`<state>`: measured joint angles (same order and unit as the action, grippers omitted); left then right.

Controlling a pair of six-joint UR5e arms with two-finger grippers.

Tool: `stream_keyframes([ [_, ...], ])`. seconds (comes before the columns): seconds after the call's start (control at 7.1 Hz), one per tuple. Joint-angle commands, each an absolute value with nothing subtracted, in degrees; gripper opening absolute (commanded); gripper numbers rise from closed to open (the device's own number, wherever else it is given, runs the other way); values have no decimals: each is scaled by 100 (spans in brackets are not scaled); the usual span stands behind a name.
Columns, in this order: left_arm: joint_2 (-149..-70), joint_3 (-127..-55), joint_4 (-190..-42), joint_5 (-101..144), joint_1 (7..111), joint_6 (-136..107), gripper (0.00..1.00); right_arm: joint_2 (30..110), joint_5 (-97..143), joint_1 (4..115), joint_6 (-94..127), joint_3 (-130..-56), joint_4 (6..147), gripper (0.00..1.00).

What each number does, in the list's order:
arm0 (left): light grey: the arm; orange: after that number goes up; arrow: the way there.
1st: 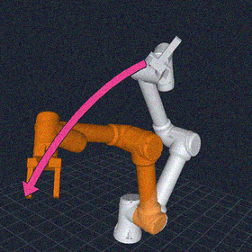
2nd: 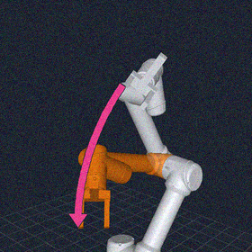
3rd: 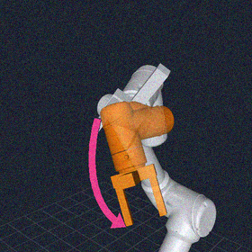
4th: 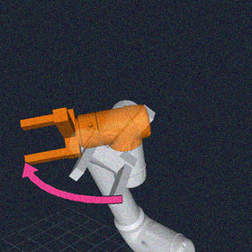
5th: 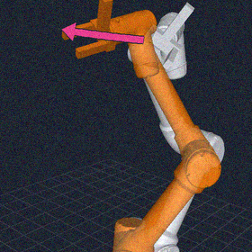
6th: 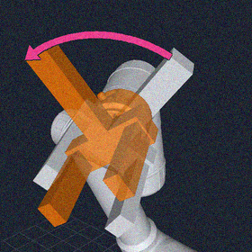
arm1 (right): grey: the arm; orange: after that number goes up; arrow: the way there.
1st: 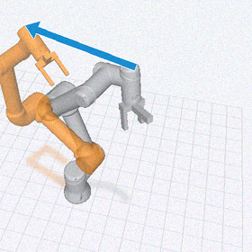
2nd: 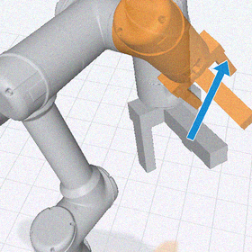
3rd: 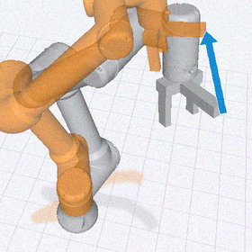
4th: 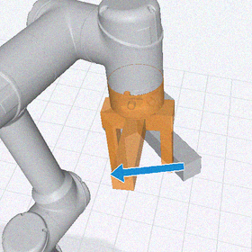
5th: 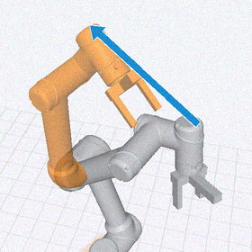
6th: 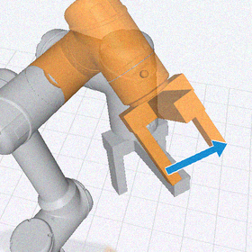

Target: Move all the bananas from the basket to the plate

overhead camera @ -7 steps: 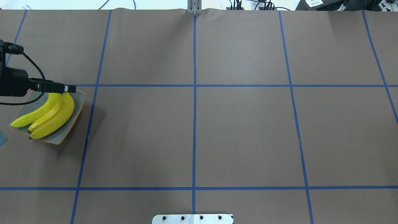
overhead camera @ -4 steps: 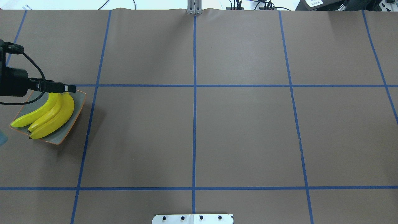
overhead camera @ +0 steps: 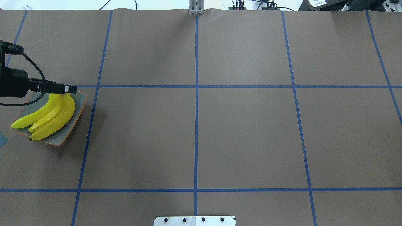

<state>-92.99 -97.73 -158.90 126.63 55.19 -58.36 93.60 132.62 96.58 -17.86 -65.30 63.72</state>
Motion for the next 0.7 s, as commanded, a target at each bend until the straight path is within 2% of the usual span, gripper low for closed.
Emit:
stream_keyframes([
  [0.0, -9299, -9773, -15891, 12656, 5520, -5836, 99, 9360, 13026, 9598, -1793, -6530, 6372, 72],
  [0.14, -9299, -9773, -15891, 12648, 5520, -5836, 99, 9360, 12982, 9572, -1793, -6530, 6372, 51],
  [0.42, -9299, -9765, -15882, 12656, 5511, -5836, 99, 9352, 12981, 9484, -1784, -6565, 6381, 3],
  [0.56, -9308, -9773, -15882, 12656, 5511, -5836, 99, 9325, 12990, 9475, -1793, -6626, 6381, 0],
])
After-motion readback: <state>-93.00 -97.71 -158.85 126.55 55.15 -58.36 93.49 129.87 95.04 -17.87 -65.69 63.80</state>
